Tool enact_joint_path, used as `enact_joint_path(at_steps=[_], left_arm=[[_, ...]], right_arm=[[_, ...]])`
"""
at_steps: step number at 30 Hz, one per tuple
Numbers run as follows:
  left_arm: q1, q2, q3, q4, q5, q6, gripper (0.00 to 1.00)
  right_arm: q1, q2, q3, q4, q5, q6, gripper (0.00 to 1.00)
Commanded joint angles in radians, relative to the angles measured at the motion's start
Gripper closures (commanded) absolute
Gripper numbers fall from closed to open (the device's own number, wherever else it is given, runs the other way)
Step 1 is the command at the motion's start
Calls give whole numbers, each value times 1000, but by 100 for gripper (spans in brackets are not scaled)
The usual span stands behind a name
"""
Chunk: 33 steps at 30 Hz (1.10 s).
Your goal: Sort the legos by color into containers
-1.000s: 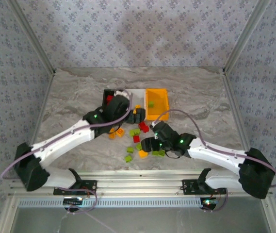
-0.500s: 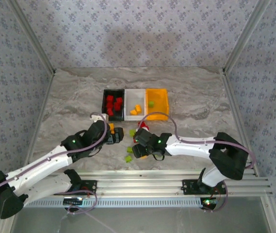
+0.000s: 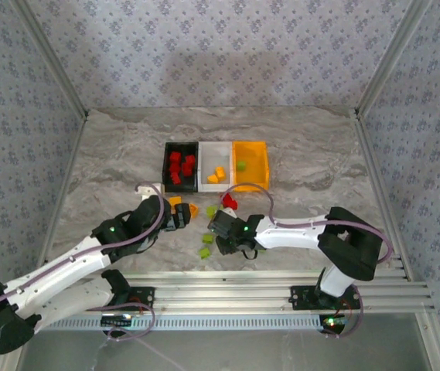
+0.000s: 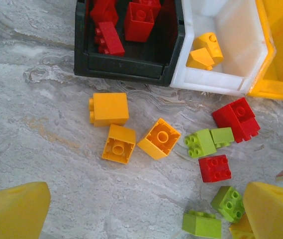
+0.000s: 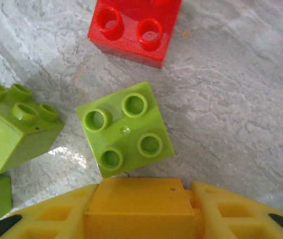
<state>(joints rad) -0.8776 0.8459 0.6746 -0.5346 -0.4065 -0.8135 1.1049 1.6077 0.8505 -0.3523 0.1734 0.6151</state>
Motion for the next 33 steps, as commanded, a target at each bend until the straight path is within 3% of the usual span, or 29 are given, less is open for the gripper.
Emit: enact_joint_path(at_steps=[1, 5, 9, 19, 26, 29, 33], left_arm=[[-1, -25, -4, -37, -43, -4, 1], [2, -46, -14, -45, -56, 7, 1], [3, -60, -31, -45, -63, -5, 1], [7, -64, -67, -43, -46, -31, 1], [8, -62, -81, -26, -23, -38, 1], [11, -62, -82, -29, -18, -38, 0], [11, -68, -82, -33, -16, -35, 0]], right_arm=[[6, -83, 13, -64, 33, 4, 60], [-35, -194, 62, -106, 24, -54, 61], [-132, -194, 177, -79, -62, -118, 61], [-345, 173, 590, -13, -104, -145, 61], [-404, 384, 823, -95, -68, -99, 58], [-428, 420, 867, -107, -83, -79, 52], [-452, 418, 880, -110, -113, -64, 32]])
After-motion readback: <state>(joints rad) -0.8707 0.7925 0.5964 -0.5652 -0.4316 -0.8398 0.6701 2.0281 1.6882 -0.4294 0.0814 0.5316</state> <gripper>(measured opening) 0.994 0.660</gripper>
